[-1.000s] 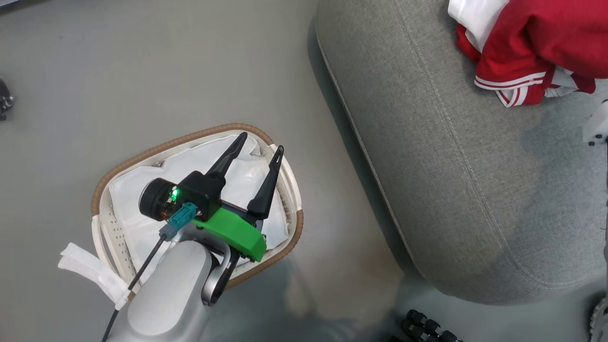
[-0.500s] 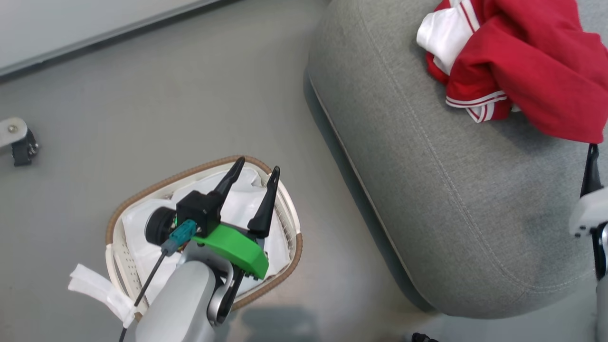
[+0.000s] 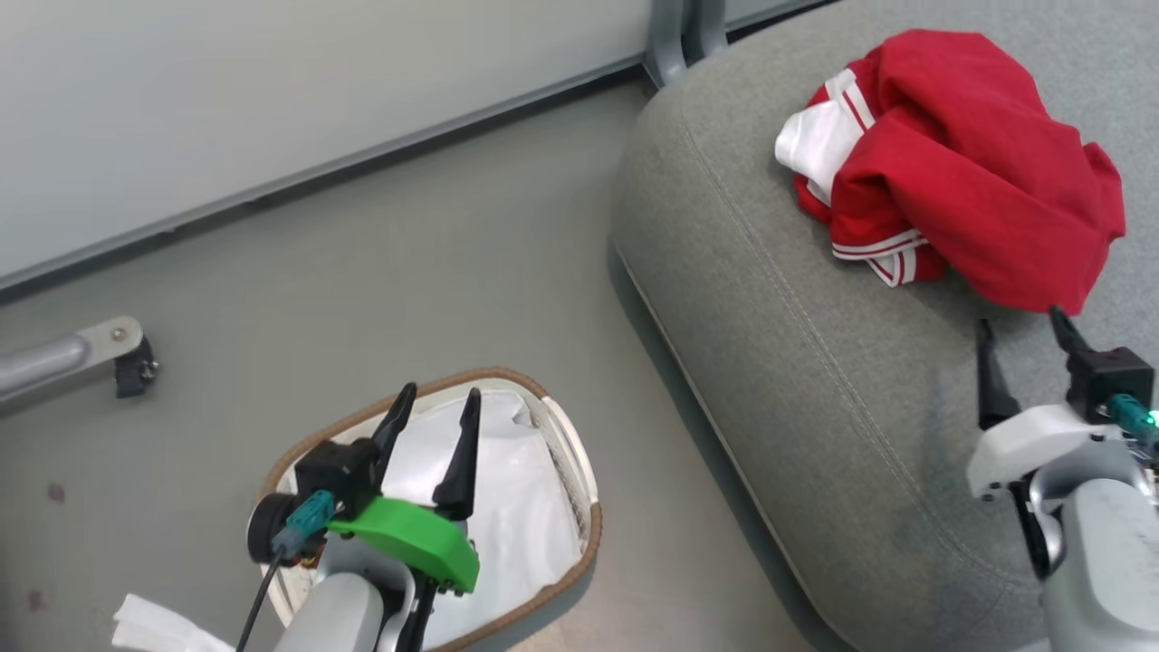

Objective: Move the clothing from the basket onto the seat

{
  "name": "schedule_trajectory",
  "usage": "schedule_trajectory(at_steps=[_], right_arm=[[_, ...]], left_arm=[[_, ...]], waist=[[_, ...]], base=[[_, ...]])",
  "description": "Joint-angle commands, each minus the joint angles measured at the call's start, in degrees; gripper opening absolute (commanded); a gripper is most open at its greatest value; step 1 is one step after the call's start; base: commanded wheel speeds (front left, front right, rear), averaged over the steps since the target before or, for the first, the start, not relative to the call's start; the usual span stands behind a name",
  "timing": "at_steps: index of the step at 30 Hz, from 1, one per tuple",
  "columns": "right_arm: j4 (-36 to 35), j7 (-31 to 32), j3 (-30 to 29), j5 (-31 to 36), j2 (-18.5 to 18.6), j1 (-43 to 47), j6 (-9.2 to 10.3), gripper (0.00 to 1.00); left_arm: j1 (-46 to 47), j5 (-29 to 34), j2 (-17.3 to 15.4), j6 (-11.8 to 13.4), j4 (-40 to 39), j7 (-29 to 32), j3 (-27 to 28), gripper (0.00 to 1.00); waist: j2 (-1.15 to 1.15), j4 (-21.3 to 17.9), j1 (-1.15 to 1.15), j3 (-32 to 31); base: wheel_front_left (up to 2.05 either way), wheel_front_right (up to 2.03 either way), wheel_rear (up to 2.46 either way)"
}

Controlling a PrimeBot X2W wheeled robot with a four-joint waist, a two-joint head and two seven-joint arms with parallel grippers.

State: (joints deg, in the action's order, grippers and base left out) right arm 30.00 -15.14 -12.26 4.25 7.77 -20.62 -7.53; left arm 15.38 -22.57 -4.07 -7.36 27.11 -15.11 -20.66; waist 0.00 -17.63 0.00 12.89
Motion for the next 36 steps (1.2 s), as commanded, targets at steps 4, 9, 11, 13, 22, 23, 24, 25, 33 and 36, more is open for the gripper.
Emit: schedule_trajectory(at_steps=[4,9,11,13,22,23,24,25,33,36], right_arm=[[-2.6,0.0,4.8,-3.2,-1.8,0.1,0.08,1.0],[-4.8,0.0,8.3,-5.9,-4.0,1.0,0.07,1.0],[-5.2,0.0,9.3,-6.6,-4.5,1.6,0.08,1.0],[-5.7,0.0,9.5,-7.8,-4.5,1.7,0.08,1.0],[-6.3,0.0,12.0,-12.6,-4.7,3.7,0.08,1.0],[-6.3,0.0,12.1,-12.9,-4.7,4.0,0.07,1.0],[-6.2,0.0,12.3,-12.9,-4.7,4.3,0.08,1.0],[-6.2,0.0,12.5,-13.1,-4.7,4.7,0.08,1.0],[-5.9,0.0,12.6,-13.3,-4.7,8.4,0.07,1.0],[-6.0,0.0,12.6,-13.7,-4.7,9.8,0.07,1.0]], left_arm=[[-2.6,1.7,0.3,0.8,0.5,-0.1,4.0,1.0],[-4.3,4.0,0.5,2.1,1.4,-0.1,8.5,1.0],[-5.0,5.1,0.5,2.9,1.2,-0.1,10.2,1.0],[-5.7,6.6,0.5,3.5,0.6,-0.1,11.9,1.0],[-9.3,11.6,0.5,4.5,-0.9,-0.1,18.2,1.0],[-9.9,11.9,0.5,4.2,-1.4,-0.1,18.8,1.0],[-10.4,12.2,0.6,4.0,-1.7,-0.1,19.3,1.0],[-11.1,12.7,0.6,3.9,-2.0,-0.1,19.9,1.0],[-15.1,11.9,1.0,2.1,-4.0,-0.1,23.0,1.0],[-16.7,11.8,1.0,1.4,-4.4,-0.1,23.5,1.0]], waist=[[0.0,4.2,0.0,-3.9],[0.0,7.6,0.0,-5.2],[0.0,9.0,0.0,-5.7],[0.0,10.3,0.0,-6.0],[0.0,14.1,0.0,-8.0],[0.0,14.4,0.0,-8.3],[0.0,14.6,0.0,-8.6],[0.0,14.8,0.0,-8.8],[0.0,16.0,0.0,-10.8],[0.0,16.1,0.0,-11.5]], base=[[0.0,0.0,0.0],[0.0,0.0,0.0],[0.0,0.0,0.0],[0.0,0.0,0.0],[0.0,0.0,0.0],[0.0,0.0,0.0],[0.0,0.0,0.0],[0.0,0.0,0.0],[0.0,0.0,0.0],[0.0,0.0,0.0]])
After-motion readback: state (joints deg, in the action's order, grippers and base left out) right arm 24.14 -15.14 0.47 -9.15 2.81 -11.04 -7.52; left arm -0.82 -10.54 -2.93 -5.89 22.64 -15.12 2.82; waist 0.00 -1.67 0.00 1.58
